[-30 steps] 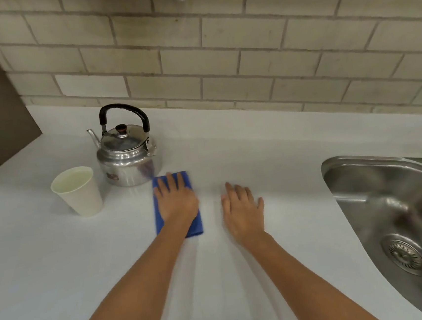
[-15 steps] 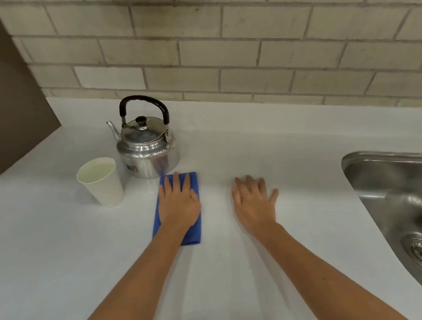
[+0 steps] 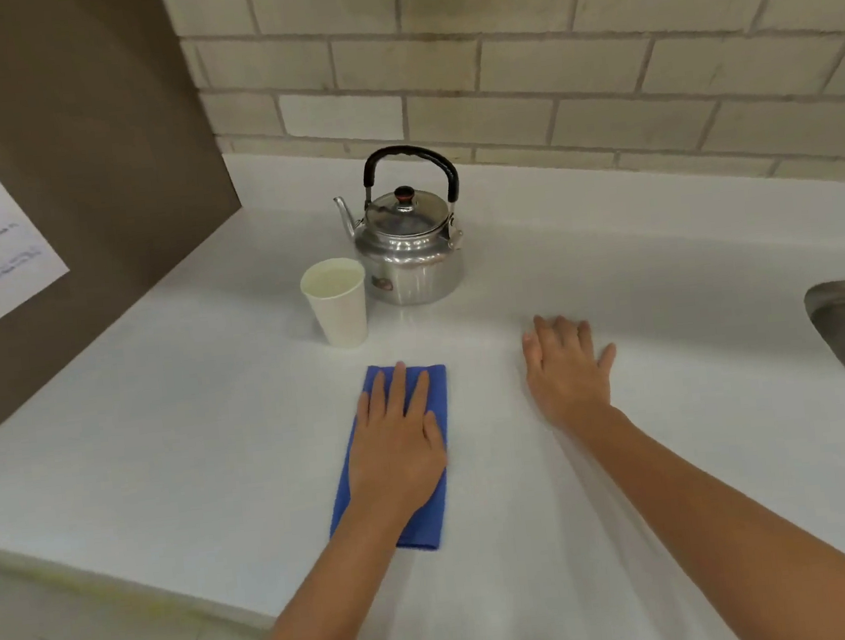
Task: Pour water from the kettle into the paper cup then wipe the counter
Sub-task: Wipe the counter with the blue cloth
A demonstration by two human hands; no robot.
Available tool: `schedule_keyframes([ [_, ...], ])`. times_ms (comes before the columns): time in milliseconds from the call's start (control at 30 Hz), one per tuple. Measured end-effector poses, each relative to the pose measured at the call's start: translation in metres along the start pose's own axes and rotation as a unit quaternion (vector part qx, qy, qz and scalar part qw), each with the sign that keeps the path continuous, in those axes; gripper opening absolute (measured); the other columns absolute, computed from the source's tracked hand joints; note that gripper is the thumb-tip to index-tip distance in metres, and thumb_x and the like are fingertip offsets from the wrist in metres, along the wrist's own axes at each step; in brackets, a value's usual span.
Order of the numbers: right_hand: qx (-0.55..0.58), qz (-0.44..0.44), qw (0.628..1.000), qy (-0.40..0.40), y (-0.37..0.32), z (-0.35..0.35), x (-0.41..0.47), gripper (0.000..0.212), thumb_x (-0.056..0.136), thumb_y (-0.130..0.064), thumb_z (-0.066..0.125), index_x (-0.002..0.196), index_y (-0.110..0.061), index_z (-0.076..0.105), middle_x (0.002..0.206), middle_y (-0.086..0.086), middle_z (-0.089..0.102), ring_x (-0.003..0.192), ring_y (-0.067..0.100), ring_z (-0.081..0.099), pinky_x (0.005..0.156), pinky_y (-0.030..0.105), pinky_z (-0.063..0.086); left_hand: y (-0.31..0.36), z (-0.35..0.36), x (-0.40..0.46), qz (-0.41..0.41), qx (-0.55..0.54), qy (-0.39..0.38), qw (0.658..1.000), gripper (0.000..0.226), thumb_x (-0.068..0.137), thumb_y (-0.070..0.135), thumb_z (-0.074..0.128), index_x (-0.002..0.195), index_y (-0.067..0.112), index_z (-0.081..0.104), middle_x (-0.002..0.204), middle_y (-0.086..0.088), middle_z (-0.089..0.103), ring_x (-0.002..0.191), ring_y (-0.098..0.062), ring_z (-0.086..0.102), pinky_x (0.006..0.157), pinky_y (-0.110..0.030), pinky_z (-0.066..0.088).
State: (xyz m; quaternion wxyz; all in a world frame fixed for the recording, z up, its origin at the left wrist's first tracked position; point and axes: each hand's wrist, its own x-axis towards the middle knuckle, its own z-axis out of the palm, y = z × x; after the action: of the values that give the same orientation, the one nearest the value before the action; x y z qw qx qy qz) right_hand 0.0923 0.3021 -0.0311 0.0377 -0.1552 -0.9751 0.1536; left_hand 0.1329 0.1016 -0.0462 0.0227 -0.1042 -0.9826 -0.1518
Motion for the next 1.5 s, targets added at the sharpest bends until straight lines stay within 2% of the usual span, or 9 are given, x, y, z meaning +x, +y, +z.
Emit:
schedule_keyframes([
  [100,0.005,-0.036,0.999,-0.011,-0.03,0.008,-0.006,0.049,0.099,-0.037,0.018,0.146,-0.023,0.019,0.154,0.004,0.022,0.143,0.027,0.01,0.114,0.059,0.008,-0.056,-0.021,-0.025,-0.058,0.019,0.02,0.998,0.055,0.093,0.033,0.015,0.146,0.021,0.013,0.159,-0.003,0.007,0.146,-0.024,0.004,0.119,-0.039,0.005],
  [200,0.02,-0.056,0.998,-0.02,-0.048,0.016,-0.013,0.049,0.099,-0.038,0.018,0.146,-0.023,0.019,0.155,0.004,0.021,0.144,0.026,0.009,0.116,0.057,0.006,-0.051,-0.019,-0.02,-0.074,0.035,0.026,0.996,0.053,0.095,0.03,0.02,0.147,0.019,0.011,0.159,-0.005,0.007,0.145,-0.027,0.005,0.12,-0.041,0.004],
  [367,0.015,-0.058,0.998,-0.026,-0.052,0.024,-0.019,0.05,0.099,-0.039,0.017,0.147,-0.023,0.017,0.157,0.004,0.018,0.145,0.025,0.008,0.117,0.053,0.004,0.009,-0.002,0.016,-0.005,0.028,-0.013,1.0,0.053,0.097,0.03,0.018,0.147,0.015,0.004,0.159,-0.008,0.003,0.145,-0.03,-0.001,0.119,-0.042,-0.002],
  [533,-0.003,-0.042,0.999,-0.01,-0.051,0.024,-0.022,0.049,0.099,-0.039,0.02,0.145,-0.022,0.022,0.154,0.005,0.023,0.143,0.026,0.012,0.115,0.055,0.007,-0.036,-0.012,-0.015,0.058,-0.009,-0.006,0.998,0.052,0.096,0.032,0.021,0.146,0.02,0.015,0.158,-0.004,0.011,0.146,-0.024,0.005,0.12,-0.037,0.001],
  [733,-0.017,-0.021,1.0,-0.006,-0.067,0.025,-0.02,0.05,0.098,-0.04,0.02,0.144,-0.022,0.022,0.152,0.008,0.022,0.142,0.032,0.01,0.115,0.056,0.008,-0.159,-0.053,-0.01,-0.089,0.057,0.037,0.994,0.057,0.091,0.03,0.016,0.145,0.013,0.023,0.156,-0.012,0.018,0.142,-0.031,0.017,0.117,-0.042,0.013],
  [867,-0.015,-0.017,1.0,-0.004,-0.074,0.028,-0.015,0.049,0.098,-0.039,0.02,0.144,-0.021,0.023,0.151,0.008,0.023,0.141,0.03,0.011,0.114,0.056,0.01,-0.167,-0.058,0.031,-0.184,0.029,0.028,0.982,0.053,0.096,0.027,0.019,0.147,0.014,0.012,0.158,-0.011,0.008,0.144,-0.034,0.006,0.119,-0.045,0.004],
  [1067,-0.016,0.03,0.999,0.019,-0.09,0.034,0.003,0.047,0.097,-0.037,0.023,0.14,-0.02,0.028,0.147,0.009,0.028,0.139,0.029,0.015,0.111,0.059,0.012,-0.156,-0.037,0.04,-0.04,0.037,0.023,0.998,0.053,0.096,0.033,0.022,0.147,0.018,0.012,0.158,-0.008,0.009,0.145,-0.029,0.006,0.118,-0.04,0.002],
  [1300,-0.007,0.111,0.993,0.05,-0.096,0.039,0.028,0.048,0.097,-0.036,0.022,0.141,-0.019,0.027,0.147,0.009,0.029,0.138,0.027,0.017,0.112,0.058,0.012,-0.262,-0.074,0.143,-0.086,0.059,0.0,0.995,0.052,0.096,0.027,0.022,0.147,0.015,0.014,0.157,-0.012,0.012,0.143,-0.033,0.01,0.119,-0.045,0.008],
  [1500,-0.008,0.156,0.985,0.072,-0.106,0.041,0.043,0.048,0.097,-0.035,0.024,0.141,-0.018,0.028,0.146,0.01,0.031,0.136,0.029,0.02,0.111,0.057,0.015,-0.224,-0.065,0.23,-0.028,0.056,-0.053,0.997,0.053,0.098,0.028,0.018,0.147,0.016,0.005,0.159,-0.008,0.002,0.145,-0.032,0.002,0.119,-0.045,0.003],
])
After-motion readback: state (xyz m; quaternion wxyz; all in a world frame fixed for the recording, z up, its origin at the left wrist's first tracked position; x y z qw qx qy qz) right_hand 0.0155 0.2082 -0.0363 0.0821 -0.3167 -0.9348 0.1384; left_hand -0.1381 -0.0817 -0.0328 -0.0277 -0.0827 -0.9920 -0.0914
